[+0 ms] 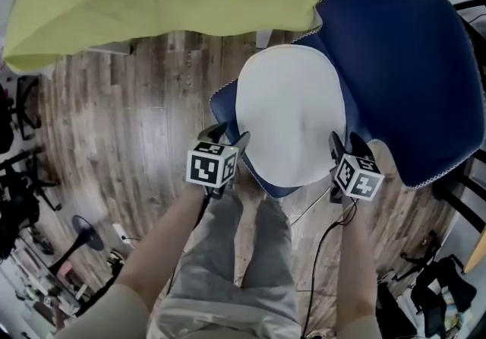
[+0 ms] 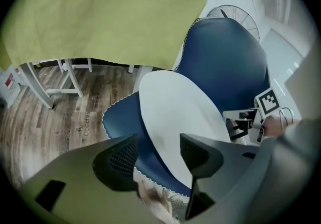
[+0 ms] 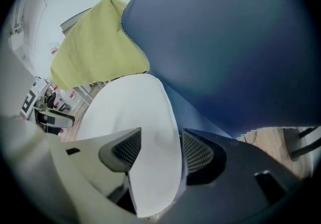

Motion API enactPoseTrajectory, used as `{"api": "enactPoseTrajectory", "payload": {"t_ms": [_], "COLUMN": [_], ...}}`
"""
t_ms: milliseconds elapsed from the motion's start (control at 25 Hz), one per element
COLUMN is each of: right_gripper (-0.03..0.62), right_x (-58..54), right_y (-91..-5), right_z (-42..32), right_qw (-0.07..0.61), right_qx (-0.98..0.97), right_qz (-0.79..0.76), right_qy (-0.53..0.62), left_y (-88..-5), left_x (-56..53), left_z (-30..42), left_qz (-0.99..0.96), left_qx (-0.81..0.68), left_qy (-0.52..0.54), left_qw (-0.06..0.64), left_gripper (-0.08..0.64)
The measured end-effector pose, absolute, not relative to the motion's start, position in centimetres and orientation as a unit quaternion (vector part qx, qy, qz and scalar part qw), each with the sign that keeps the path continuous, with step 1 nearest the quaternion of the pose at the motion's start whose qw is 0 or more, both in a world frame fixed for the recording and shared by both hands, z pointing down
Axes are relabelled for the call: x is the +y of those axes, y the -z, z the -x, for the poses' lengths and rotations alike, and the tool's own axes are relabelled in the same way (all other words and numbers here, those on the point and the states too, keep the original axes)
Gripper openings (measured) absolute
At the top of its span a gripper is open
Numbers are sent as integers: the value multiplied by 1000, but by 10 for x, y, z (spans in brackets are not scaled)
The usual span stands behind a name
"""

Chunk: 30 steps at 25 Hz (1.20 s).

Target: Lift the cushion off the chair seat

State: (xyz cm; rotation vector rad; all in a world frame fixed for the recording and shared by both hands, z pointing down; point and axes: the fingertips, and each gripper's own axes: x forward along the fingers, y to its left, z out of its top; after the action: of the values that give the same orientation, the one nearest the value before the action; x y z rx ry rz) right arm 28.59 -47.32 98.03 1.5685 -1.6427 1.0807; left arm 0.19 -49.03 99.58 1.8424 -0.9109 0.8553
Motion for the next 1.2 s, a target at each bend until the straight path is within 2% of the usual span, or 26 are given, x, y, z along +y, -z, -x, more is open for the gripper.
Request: {"api": "enactPoseTrajectory", "payload": {"t_ms": [280, 520, 600, 640, 720, 880, 1200], "right_gripper": [284, 208, 166, 127, 93, 77, 75], "right_x": [-466, -456, -452, -450, -445, -439, -432], "right_y": [-1007, -1011, -1008, -1006, -999, -984, -895], "right_z": [-290, -275, -272, -271, -268, -256, -213], "right_qw": [303, 286, 302, 314, 327, 317, 283], "right_qx": [-617, -605, -608, -612, -620, -629, -648], "right_qz": [-591, -598, -592, -587, -573, -554, -549], "right_qy": [-423, -441, -435, -428, -425, -443, -446], "left_y": [-1022, -1031, -1030, -1029, -1028, -1016, -928], "left_x": [-485, -483, -482, -482, -482, -486, -486], "left_z": [-13, -10, -15, -16, -16, -6, 27], "left_qz": [-734, -720, -720, -721, -725, -724, -731], "left_qx": [-359, -385, -380, -375, -365, -366, -379], "left_qy": [-359, -365, -361, -363, -373, -374, -369], "left_qw": [451, 447, 455, 456, 449, 450, 431], "left_gripper": [255, 248, 170, 159, 145, 86, 72]}}
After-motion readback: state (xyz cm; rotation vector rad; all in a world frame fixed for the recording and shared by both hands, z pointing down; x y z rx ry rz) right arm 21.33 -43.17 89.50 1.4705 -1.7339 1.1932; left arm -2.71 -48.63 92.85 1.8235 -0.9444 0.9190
